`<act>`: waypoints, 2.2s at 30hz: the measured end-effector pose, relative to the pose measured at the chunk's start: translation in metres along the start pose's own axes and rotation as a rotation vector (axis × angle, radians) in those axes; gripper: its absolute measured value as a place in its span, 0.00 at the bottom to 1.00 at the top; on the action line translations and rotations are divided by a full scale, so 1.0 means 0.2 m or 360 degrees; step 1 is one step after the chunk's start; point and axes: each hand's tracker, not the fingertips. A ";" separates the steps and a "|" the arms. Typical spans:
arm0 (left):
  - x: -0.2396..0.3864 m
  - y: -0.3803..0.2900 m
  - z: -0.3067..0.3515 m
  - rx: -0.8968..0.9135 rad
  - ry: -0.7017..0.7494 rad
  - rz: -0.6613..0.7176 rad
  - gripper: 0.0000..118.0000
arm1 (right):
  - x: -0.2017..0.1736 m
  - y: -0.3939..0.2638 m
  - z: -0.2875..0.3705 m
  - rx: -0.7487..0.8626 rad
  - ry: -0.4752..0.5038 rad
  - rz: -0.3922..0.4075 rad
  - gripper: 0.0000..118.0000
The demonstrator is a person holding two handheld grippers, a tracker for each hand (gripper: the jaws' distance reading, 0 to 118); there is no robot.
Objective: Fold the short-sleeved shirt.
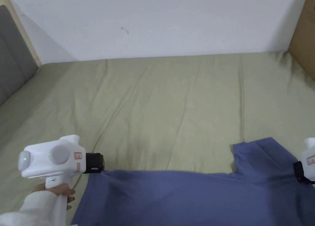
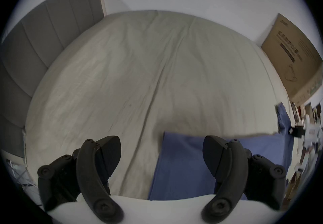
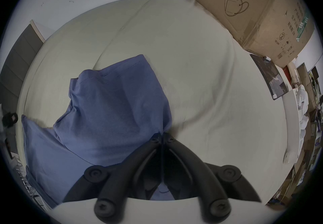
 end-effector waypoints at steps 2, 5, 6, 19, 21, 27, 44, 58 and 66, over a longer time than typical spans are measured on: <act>0.02 0.02 -0.09 -0.0118 -0.0029 0.0073 0.82 | 0.00 0.00 -0.01 -0.0007 0.0001 -0.0013 0.00; 0.07 -0.04 -0.21 -0.0160 0.0097 -0.0100 0.68 | -0.02 -0.01 -0.04 -0.0018 -0.0007 -0.0005 0.00; 0.10 -0.05 -0.18 -0.0093 0.0078 -0.0131 0.65 | -0.02 -0.01 -0.03 -0.0018 -0.0014 -0.0002 0.00; 0.11 -0.07 0.24 0.0064 -0.0025 -0.0162 0.03 | 0.01 -0.02 0.29 0.0115 0.0029 0.0055 0.00; 0.08 -0.08 0.34 0.0120 -0.0043 -0.0200 0.03 | 0.02 -0.06 0.39 0.0147 0.0025 0.0093 0.00; -0.01 -0.32 0.75 0.0248 -0.0064 -0.0272 0.03 | 0.10 -0.31 0.75 0.0266 0.0051 0.0168 0.00; -0.21 -1.27 0.85 -0.0015 0.0056 -0.0316 0.03 | 0.17 -1.53 0.77 -0.0068 0.0108 0.0016 0.00; -0.18 -1.20 1.12 0.0196 -0.0071 -0.0181 0.70 | -0.03 -1.42 1.07 0.0382 0.0153 0.0016 0.54; -0.09 -1.35 1.01 0.0113 -0.0100 -0.0162 0.00 | -0.38 -1.48 0.98 0.0483 0.0149 0.0092 0.00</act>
